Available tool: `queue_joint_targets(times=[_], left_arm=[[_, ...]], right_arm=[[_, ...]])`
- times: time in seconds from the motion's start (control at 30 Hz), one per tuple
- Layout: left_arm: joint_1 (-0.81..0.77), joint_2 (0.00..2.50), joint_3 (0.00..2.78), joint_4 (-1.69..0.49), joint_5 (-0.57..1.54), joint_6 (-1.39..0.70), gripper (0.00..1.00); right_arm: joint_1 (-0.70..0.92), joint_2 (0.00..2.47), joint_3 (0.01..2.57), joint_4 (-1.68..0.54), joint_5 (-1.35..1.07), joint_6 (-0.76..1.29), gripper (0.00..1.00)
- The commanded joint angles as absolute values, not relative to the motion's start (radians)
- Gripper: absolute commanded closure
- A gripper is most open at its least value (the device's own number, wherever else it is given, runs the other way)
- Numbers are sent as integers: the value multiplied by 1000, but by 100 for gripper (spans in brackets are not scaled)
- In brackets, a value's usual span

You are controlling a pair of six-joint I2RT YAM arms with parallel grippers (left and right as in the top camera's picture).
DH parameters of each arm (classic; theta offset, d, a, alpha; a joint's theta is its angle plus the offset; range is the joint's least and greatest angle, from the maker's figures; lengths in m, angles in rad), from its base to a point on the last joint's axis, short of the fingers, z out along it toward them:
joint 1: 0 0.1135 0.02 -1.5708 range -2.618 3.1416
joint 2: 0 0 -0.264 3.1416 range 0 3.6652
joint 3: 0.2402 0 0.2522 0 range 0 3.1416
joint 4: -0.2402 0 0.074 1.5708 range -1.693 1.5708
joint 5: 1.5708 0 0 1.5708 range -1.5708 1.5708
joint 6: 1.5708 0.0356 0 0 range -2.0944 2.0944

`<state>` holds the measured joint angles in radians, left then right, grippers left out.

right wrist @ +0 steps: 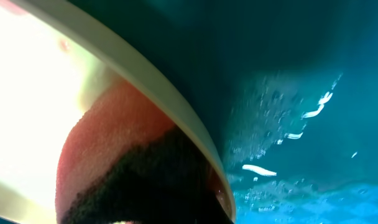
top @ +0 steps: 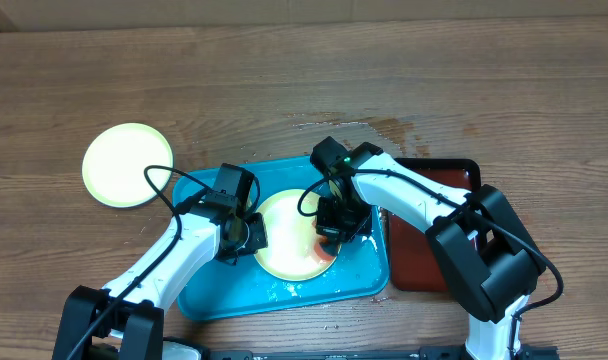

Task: Clean dirty plates on tray and stack at the side
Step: 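Carry the sponge with the right gripper onto the yellow plate, then scrub the yellow plate's red smear with the sponge, left gripper holding rim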

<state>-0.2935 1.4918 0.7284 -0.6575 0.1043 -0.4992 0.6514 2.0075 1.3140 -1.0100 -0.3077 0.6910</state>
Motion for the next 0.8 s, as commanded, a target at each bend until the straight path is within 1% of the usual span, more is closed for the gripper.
queue_joint_targets(times=[0.0,0.37,0.53,0.7,0.77], left_arm=[[-290,1492,746,-667,60,-500,96],[-290,1492,746,-677,71,-450,96],[-290,1492,746,-678,71,-424,96],[-290,1492,746,-680,72,-421,96],[-291,1492,746,-680,79,-407,96]], right_arm=[[633,2035,1315,-950,-132,693,96],[676,2048,1312,-783,-167,871,96],[686,2093,1309,-672,-264,863,96],[699,2162,1308,-629,-365,855,96],[707,2186,1308,-601,-415,814,96]])
